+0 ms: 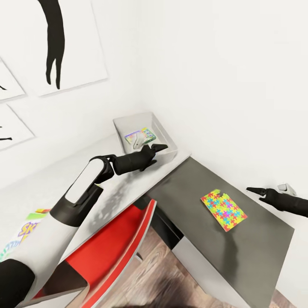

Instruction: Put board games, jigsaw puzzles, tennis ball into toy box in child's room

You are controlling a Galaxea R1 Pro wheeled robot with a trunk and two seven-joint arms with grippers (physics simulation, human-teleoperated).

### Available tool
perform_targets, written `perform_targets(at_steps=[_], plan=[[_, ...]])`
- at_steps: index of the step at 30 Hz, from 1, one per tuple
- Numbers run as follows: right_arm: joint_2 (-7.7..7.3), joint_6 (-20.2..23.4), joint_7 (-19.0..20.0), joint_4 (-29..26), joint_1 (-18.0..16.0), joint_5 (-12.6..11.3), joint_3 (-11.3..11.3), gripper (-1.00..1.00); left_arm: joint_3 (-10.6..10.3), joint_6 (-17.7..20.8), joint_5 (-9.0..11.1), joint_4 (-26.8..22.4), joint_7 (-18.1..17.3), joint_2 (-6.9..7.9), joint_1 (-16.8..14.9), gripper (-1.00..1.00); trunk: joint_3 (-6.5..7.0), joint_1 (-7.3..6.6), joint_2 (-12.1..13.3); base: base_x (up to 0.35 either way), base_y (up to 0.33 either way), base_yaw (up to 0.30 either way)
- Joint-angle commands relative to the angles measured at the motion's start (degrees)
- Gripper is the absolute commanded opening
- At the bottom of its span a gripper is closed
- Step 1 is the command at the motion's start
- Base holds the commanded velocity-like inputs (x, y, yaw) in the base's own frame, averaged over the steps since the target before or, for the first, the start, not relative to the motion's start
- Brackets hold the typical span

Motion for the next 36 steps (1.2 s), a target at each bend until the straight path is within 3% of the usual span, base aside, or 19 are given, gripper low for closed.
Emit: perform_targets(at_steps=[1,8,26,34,36], plan=[[0.52,0.2,0.1,0.4,-0.2,0.5,0.1,1.00,0.0,0.0,0.1,0.3,0.5,0.09,-0.1,1.00,-0.10,0.03,-0.1,0.000,0.000,-0.091],[1.87,0.2,-0.9,1.6,-0.5,0.5,0.7,1.00,0.0,0.3,-2.9,4.7,0.5,0.29,-0.3,1.00,-0.13,0.03,-0.1,0.000,0.000,-0.055],[2.84,0.2,-1.3,0.6,-0.4,0.5,1.0,1.00,-0.1,1.1,-7.5,14.5,0.6,-0.23,-0.8,1.00,-0.14,0.03,-0.1,0.000,0.000,-0.013],[3.08,0.2,-1.5,0.3,-0.5,0.5,1.9,1.00,-0.3,2.0,-9.8,21.3,0.3,-0.18,-3.5,1.00,0.01,0.03,-0.1,0.000,0.000,-0.121],[3.12,0.2,-1.4,0.2,-0.5,0.4,2.3,1.00,-0.4,3.8,-10.3,23.3,0.2,0.06,-4.8,1.00,0.06,0.03,-0.1,0.000,0.000,-0.201]])
